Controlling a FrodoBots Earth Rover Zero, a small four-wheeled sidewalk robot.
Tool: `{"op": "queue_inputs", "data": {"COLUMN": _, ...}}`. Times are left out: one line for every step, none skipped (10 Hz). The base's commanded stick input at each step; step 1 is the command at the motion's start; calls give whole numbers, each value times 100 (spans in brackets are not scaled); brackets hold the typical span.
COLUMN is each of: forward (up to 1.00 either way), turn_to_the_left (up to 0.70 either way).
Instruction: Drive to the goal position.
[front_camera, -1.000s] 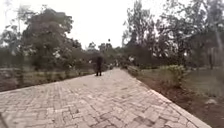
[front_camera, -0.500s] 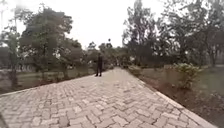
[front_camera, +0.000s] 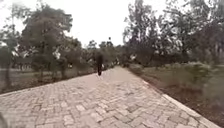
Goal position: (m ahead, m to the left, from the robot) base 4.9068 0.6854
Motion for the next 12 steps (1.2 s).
{"op": "queue_inputs", "data": {"forward": 70, "turn_to_the_left": -14}}
{"op": "queue_inputs", "data": {"forward": 70, "turn_to_the_left": 0}}
{"op": "queue_inputs", "data": {"forward": 70, "turn_to_the_left": 0}}
{"op": "queue_inputs", "data": {"forward": 70, "turn_to_the_left": 0}}
{"op": "queue_inputs", "data": {"forward": 70, "turn_to_the_left": 0}}
{"op": "queue_inputs", "data": {"forward": 70, "turn_to_the_left": 0}}
{"op": "queue_inputs", "data": {"forward": 70, "turn_to_the_left": 0}}
{"op": "queue_inputs", "data": {"forward": 70, "turn_to_the_left": 0}}
{"op": "queue_inputs", "data": {"forward": 70, "turn_to_the_left": 0}}
{"op": "queue_inputs", "data": {"forward": 70, "turn_to_the_left": 0}}
{"op": "queue_inputs", "data": {"forward": 70, "turn_to_the_left": 0}}
{"op": "queue_inputs", "data": {"forward": 70, "turn_to_the_left": 0}}
